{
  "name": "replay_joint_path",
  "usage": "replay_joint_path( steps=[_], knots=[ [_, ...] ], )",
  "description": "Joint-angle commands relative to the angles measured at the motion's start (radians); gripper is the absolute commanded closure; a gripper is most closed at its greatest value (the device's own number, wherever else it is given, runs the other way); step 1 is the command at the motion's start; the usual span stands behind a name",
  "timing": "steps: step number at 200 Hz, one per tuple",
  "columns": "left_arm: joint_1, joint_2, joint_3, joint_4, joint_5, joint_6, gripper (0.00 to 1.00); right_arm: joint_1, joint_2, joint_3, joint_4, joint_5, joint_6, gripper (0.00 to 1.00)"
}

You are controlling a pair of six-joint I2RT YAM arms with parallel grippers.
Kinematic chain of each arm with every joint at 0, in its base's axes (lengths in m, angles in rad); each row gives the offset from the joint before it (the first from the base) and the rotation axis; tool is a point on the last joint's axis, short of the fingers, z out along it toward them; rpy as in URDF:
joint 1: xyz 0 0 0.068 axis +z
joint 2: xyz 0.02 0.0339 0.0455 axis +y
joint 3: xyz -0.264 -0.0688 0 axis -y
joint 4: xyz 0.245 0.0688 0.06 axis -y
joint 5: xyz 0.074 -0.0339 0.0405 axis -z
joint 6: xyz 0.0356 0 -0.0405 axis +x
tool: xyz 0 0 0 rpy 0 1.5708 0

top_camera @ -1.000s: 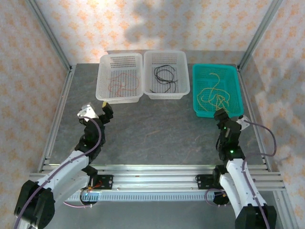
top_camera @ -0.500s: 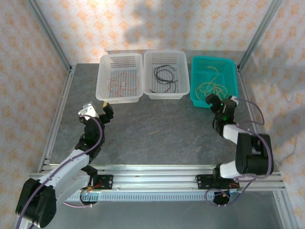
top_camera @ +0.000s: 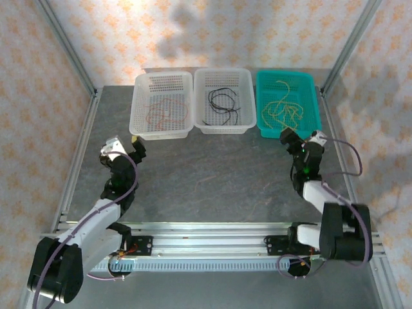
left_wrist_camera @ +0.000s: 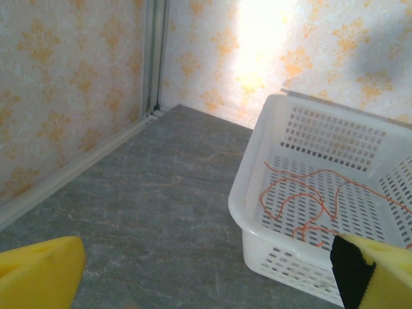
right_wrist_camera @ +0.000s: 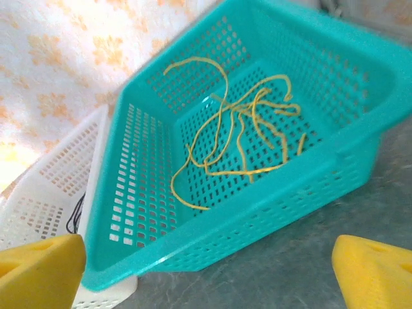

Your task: Untangle the cables

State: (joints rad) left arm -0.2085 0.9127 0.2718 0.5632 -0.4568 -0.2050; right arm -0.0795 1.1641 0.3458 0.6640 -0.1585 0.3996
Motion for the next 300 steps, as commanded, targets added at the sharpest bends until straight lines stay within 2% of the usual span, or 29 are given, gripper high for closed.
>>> replay_joint_path(
  steps=[1, 20, 37, 48, 72, 79, 91, 97, 111, 137, 142, 154, 160, 171, 178, 209, 300],
  knots=[
    [0.009, 0.024, -0.107, 0.263, 0.008, 0.157, 0.01, -0.002, -0.065, -0.080, 0.073, 0.127, -0.114, 0.00],
    [0.016, 0.066, -0.198, 0.469, 0.018, 0.254, 0.01, 0.008, -0.068, -0.082, 0.040, 0.163, -0.226, 0.00],
    [0.037, 0.135, -0.190, 0.486, -0.002, 0.258, 0.01, 0.015, -0.024, -0.062, 0.026, 0.200, -0.270, 0.00],
    [0.060, 0.200, -0.194, 0.541, 0.016, 0.253, 0.00, 0.017, 0.010, -0.065, 0.090, 0.175, -0.289, 0.00],
    [0.102, 0.356, -0.198, 0.750, 0.089, 0.263, 0.01, 0.026, 0.171, -0.099, 0.347, 0.135, -0.363, 0.00],
    [0.122, 0.389, -0.172, 0.749, 0.119, 0.259, 0.01, 0.023, 0.203, -0.108, 0.418, 0.101, -0.359, 0.00],
    [0.131, 0.402, -0.094, 0.595, 0.164, 0.236, 0.00, 0.024, 0.256, -0.113, 0.484, 0.022, -0.380, 0.00],
    [0.141, 0.413, -0.081, 0.586, 0.214, 0.229, 0.00, 0.042, 0.282, -0.115, 0.512, 0.011, -0.407, 0.00],
    [0.150, 0.477, -0.139, 0.791, 0.299, 0.221, 0.00, 0.093, 0.327, -0.154, 0.619, 0.017, -0.475, 0.00],
    [0.157, 0.680, -0.195, 1.124, 0.293, 0.231, 0.00, 0.124, 0.331, -0.206, 0.711, 0.050, -0.501, 0.00],
    [0.156, 0.667, -0.190, 1.088, 0.298, 0.228, 0.00, 0.125, 0.334, -0.208, 0.725, 0.056, -0.497, 0.00],
    [0.158, 0.589, -0.116, 0.817, 0.273, 0.194, 0.00, 0.127, 0.335, -0.193, 0.688, 0.100, -0.482, 0.00],
    [0.158, 0.604, -0.072, 0.765, 0.240, 0.186, 0.00, 0.127, 0.340, -0.178, 0.667, 0.130, -0.467, 0.00],
    [0.177, 0.631, -0.082, 0.819, 0.237, 0.168, 0.00, 0.127, 0.350, -0.136, 0.597, 0.173, -0.447, 0.00],
    [0.178, 0.623, -0.076, 0.793, 0.173, 0.142, 0.00, 0.126, 0.356, -0.109, 0.553, 0.190, -0.438, 0.00],
    [0.177, 0.622, -0.079, 0.799, 0.175, 0.147, 0.00, 0.126, 0.356, -0.112, 0.563, 0.192, -0.438, 0.00],
    [0.176, 0.625, -0.070, 0.788, 0.254, 0.177, 0.00, 0.122, 0.352, -0.115, 0.566, 0.186, -0.436, 0.00]
  ],
)
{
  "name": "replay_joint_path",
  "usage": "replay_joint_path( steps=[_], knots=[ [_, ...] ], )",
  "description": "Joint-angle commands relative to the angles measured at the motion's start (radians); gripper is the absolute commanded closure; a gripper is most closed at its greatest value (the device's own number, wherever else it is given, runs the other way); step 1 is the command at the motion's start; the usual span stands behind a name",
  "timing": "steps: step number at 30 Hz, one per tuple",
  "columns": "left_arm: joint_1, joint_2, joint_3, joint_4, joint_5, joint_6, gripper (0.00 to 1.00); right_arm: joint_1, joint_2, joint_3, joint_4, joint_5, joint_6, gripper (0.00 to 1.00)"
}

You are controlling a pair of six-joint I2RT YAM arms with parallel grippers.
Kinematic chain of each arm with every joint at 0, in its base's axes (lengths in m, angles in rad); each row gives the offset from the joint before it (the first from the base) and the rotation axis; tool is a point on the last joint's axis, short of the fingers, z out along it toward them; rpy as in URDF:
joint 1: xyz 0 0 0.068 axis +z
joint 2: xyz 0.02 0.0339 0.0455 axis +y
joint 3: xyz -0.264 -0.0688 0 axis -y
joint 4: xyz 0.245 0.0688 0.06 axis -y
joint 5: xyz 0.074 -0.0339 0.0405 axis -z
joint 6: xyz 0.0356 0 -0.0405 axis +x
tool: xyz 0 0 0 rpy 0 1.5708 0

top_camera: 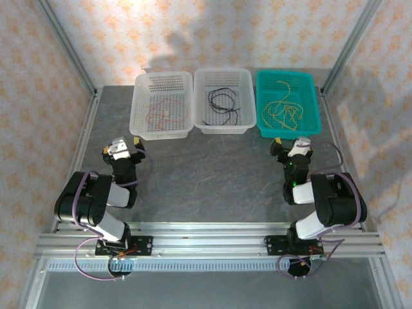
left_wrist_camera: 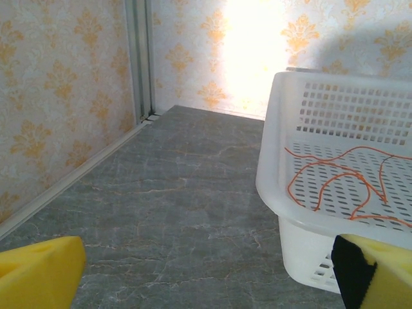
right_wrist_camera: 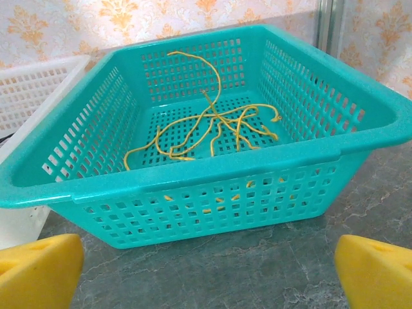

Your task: Untangle the cables

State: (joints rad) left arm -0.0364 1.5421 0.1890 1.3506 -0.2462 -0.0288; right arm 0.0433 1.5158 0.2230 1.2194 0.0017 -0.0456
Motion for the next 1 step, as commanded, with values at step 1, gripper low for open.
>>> replay_joint_path(
  steps=[1],
  knots=[
    [0.005, -0.005, 0.014, 0.000, 0.046, 0.002, 0.00, 0.000, 0.000, 0.007, 0.011, 0.026, 0.009, 0.00]
  ],
)
